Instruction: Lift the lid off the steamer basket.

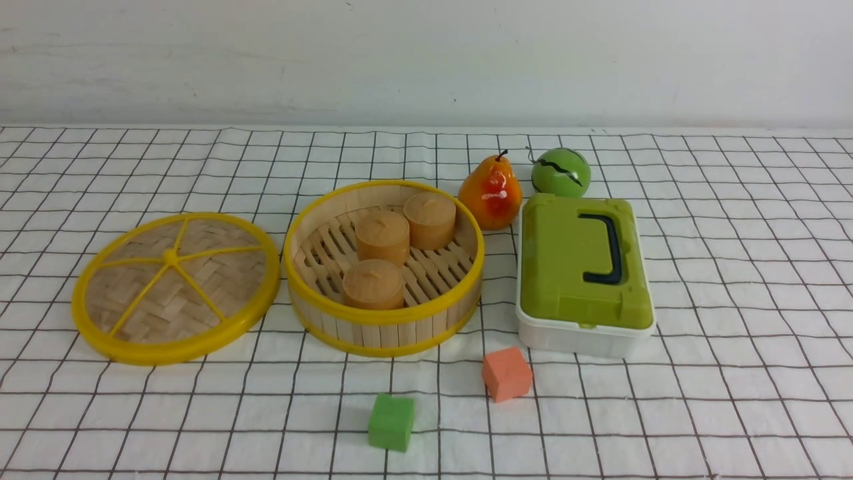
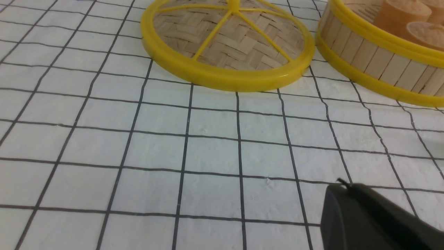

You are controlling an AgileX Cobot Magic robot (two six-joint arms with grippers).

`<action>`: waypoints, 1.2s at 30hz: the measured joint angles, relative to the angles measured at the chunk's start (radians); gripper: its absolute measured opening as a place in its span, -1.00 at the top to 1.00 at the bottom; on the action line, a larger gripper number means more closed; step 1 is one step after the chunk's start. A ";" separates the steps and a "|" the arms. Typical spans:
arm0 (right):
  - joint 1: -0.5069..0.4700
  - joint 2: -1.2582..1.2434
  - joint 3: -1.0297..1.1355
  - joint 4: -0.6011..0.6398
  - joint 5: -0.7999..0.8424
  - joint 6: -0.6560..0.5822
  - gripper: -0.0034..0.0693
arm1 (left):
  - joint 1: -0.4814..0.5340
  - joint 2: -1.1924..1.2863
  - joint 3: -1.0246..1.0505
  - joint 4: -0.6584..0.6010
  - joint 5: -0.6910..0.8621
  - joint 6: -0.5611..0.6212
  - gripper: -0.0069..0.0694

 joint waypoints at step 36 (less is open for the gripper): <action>0.000 0.000 0.000 0.000 0.000 0.000 0.25 | 0.000 0.000 0.000 0.000 0.001 0.000 0.77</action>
